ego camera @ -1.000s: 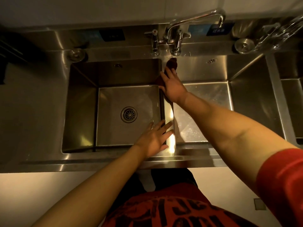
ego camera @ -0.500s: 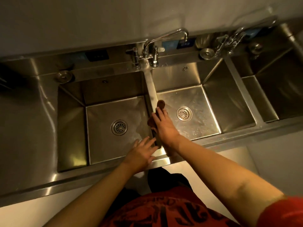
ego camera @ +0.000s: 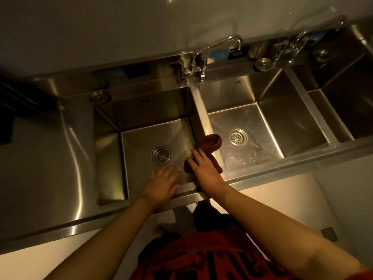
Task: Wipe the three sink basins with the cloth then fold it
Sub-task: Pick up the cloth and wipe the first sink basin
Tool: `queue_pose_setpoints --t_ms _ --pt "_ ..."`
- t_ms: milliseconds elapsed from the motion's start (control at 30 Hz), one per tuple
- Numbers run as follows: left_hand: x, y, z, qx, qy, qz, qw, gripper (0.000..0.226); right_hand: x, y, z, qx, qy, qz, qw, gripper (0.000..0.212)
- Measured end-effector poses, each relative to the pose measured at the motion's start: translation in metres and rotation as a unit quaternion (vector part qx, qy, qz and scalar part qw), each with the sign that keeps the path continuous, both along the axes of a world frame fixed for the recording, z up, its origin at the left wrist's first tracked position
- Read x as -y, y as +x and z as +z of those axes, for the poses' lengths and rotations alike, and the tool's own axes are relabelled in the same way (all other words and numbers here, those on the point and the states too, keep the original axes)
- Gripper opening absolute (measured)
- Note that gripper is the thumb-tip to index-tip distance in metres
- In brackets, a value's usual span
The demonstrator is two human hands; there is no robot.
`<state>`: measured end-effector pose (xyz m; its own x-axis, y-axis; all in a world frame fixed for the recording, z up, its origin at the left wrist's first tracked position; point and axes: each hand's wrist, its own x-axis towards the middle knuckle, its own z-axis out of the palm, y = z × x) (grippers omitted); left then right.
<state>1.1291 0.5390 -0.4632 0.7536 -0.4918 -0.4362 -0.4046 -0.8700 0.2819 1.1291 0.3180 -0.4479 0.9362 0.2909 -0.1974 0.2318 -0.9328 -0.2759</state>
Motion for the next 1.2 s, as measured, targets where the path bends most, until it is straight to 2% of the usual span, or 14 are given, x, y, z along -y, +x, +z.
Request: queue_pose_setpoints --t_ms 167,267,367,467,700,900,1200 --pt "-0.059 0.012 0.018 0.057 0.033 0.068 0.995 0.055 -0.048 0.028 -0.003 -0.016 0.079 0.018 0.997 0.081" --pt "-0.097 0.018 0.025 0.043 0.068 0.123 0.989 0.057 -0.077 0.045 -0.003 -0.034 0.159 0.025 0.986 0.075" --pt "-0.129 0.026 0.033 0.054 0.086 0.149 0.984 0.057 -0.107 0.057 -0.007 -0.020 0.146 0.072 0.986 0.085" --pt "-0.153 0.037 0.039 0.062 0.101 0.185 0.975 0.058 -0.134 0.067 -0.015 -0.034 0.201 0.069 0.976 0.085" --pt "-0.193 0.068 0.030 0.077 0.121 0.261 0.955 0.066 -0.181 0.084 -0.034 -0.058 0.315 0.042 0.946 0.069" --pt "-0.214 0.082 0.005 0.068 0.114 0.334 0.933 0.066 -0.206 0.082 -0.052 -0.078 0.367 0.011 0.927 0.065" --pt "-0.219 0.100 -0.029 0.157 0.029 0.404 0.901 0.059 -0.256 0.100 -0.087 -0.145 0.387 -0.035 0.910 0.059"
